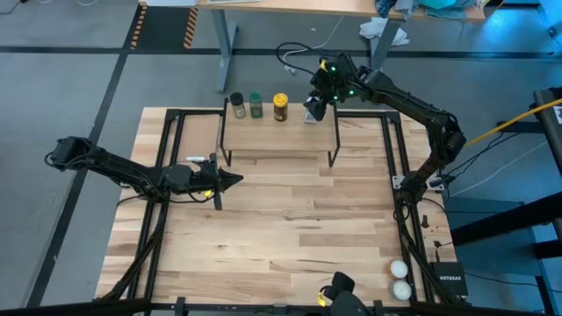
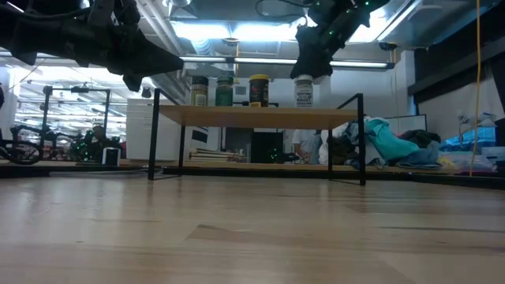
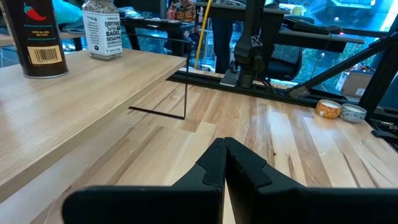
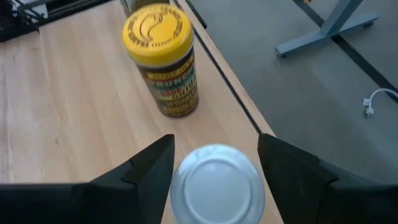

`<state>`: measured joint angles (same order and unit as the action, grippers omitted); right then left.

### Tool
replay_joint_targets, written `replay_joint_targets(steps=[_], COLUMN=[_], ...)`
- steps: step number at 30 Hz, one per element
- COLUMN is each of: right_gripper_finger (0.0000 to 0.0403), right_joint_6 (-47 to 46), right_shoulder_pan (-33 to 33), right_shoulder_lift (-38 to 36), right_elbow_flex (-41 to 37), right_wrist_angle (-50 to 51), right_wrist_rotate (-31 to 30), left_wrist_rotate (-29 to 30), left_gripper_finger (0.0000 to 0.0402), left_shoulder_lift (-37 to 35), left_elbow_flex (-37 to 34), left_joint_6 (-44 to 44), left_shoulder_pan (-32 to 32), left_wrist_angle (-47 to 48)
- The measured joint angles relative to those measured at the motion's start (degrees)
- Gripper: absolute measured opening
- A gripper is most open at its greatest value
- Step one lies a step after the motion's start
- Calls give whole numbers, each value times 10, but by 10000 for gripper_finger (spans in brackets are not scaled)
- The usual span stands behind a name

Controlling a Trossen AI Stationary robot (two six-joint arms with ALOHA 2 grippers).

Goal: Shelf spices
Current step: Put the white seasoning bottle on the shelf

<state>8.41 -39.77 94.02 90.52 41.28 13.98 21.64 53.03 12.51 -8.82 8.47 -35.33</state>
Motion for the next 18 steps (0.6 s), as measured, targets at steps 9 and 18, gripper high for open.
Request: replay_joint_targets(steps=[9,18], right_gripper_finger=[238,239], right_joint_6=[6,7], right_shoulder_pan=[0,4], right_shoulder_lift=[0,0], right_elbow_flex=[0,0], right_wrist_angle=[-28,-82], right_wrist_rotate=[0,6], left_wrist_rotate=[0,0], left_gripper_finger=[0,0], left_shoulder_lift=[0,0], left_elbow_flex=[0,0], left_joint_6=[0,0], left_shoulder_pan=[0,0], left_wrist_angle=[4,5])
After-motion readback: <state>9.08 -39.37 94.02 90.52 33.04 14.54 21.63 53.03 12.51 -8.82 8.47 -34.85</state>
